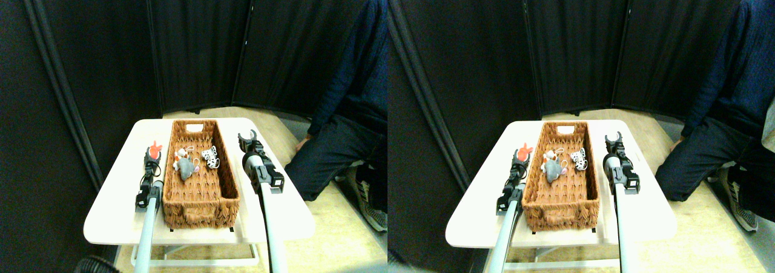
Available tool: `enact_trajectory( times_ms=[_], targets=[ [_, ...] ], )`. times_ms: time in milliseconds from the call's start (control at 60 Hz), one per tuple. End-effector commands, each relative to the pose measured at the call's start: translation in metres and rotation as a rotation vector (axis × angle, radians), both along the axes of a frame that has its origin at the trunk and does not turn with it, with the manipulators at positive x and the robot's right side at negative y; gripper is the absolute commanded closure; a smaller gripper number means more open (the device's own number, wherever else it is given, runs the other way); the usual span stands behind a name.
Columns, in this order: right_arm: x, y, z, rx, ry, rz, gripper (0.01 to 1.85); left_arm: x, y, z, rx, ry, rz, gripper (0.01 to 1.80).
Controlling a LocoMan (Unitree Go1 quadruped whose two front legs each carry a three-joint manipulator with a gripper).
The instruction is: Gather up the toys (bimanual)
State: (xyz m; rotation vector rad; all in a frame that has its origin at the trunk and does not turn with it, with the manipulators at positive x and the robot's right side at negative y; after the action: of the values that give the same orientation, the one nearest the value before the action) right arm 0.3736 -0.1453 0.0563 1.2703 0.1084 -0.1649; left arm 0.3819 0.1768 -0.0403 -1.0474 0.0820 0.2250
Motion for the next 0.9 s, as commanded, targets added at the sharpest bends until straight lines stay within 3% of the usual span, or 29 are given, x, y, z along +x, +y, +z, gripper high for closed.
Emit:
enact_trajectory(
  times_ms=[17,250,500,567,667,900],
  targets=[
    [0.0,0.001,0.009,-0.006,-0.052,-0.002,1.56,0.002,-0.001,0.001,0.033,-0.059,0.017,1.8],
    [0.0,0.002,0.008,0.002,-0.049,-0.002,1.54,-0.006,0.004,0.023,0.018,-0.088,-0.016,1.8],
    [-0.002,0.002,0.009,0.004,-0.046,0.013,1.51,-0.015,0.002,0.065,0.066,-0.135,-0.111,1.8],
    [-0.002,0.001,0.009,0.002,-0.048,0.01,1.52,-0.015,0.002,0.079,0.059,-0.149,-0.171,1.8],
    [-0.002,0.001,0.008,-0.003,-0.056,0.004,1.51,-0.015,-0.001,0.092,0.037,-0.142,-0.184,1.8],
    [-0.001,0.0,0.009,-0.001,-0.059,-0.007,1.55,-0.012,-0.015,0.117,0.013,-0.122,-0.299,1.8]
  ],
)
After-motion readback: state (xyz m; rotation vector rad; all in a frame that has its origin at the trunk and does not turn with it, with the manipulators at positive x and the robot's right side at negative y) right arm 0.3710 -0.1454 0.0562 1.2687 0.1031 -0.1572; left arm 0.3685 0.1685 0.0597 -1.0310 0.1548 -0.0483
